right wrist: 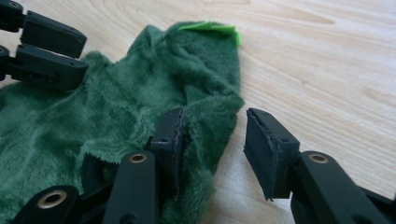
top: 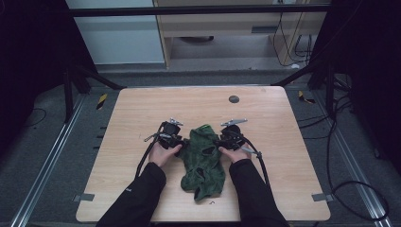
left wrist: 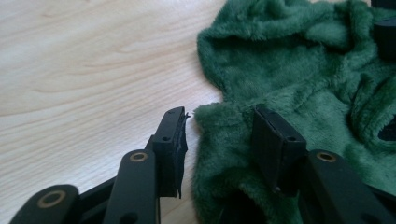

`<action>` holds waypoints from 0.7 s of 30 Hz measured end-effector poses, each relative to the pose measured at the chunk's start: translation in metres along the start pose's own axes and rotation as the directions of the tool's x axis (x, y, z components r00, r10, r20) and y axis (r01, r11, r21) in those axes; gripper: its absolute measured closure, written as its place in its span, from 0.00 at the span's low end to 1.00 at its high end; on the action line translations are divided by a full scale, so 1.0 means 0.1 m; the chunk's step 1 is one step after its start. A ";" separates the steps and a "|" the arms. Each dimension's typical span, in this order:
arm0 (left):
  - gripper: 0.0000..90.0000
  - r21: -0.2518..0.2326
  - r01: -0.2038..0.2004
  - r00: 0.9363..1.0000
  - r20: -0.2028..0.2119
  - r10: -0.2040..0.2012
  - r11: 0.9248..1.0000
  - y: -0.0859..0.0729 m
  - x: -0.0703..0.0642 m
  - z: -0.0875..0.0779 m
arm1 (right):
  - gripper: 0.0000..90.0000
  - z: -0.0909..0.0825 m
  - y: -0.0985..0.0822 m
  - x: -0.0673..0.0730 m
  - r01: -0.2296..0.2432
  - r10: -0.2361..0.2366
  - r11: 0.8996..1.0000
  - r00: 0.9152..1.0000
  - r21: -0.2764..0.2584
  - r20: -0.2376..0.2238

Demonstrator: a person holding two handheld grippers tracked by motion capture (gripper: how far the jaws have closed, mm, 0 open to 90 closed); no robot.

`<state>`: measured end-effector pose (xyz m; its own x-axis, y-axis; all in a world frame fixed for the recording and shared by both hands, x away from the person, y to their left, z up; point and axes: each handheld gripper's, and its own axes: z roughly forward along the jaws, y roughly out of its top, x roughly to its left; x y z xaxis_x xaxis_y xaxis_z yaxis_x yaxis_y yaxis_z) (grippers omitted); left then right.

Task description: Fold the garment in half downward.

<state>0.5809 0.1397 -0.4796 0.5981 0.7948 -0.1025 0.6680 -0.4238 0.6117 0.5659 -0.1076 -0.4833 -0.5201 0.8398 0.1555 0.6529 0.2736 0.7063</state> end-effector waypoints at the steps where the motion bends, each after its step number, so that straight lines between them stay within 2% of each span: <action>1: 0.63 0.002 0.004 1.000 0.005 -0.004 1.000 0.00 -0.01 0.01 | 0.66 0.01 -0.01 0.00 0.002 -0.002 1.000 1.000 0.005 -0.005; 4: 0.69 0.007 0.003 1.000 0.007 -0.003 1.000 -0.01 -0.02 0.04 | 0.70 0.04 -0.03 0.01 0.006 -0.006 1.000 1.000 0.026 -0.011; 8: 0.75 0.009 0.017 1.000 0.006 -0.017 1.000 -0.01 -0.03 0.04 | 0.78 0.05 -0.05 0.01 -0.001 0.002 1.000 1.000 0.027 -0.016; 12: 0.84 0.009 0.014 1.000 0.015 -0.014 1.000 -0.01 -0.04 0.04 | 0.88 0.06 -0.05 0.04 0.013 -0.012 1.000 1.000 0.028 -0.020; 15: 0.90 0.015 0.004 1.000 0.009 -0.004 1.000 -0.01 -0.05 0.04 | 0.91 0.06 -0.05 0.05 0.022 -0.021 0.999 1.000 0.033 -0.019; 21: 0.94 -0.002 0.003 1.000 0.010 -0.003 1.000 -0.01 -0.06 0.02 | 0.93 0.04 -0.04 0.03 0.015 -0.014 1.000 0.999 0.025 -0.029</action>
<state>0.5773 0.1350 -0.4810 0.6004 0.7917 -0.1126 0.6691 -0.4203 0.6128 0.5638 -0.1038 -0.4885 -0.5453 0.8218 0.1654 0.6585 0.2979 0.6911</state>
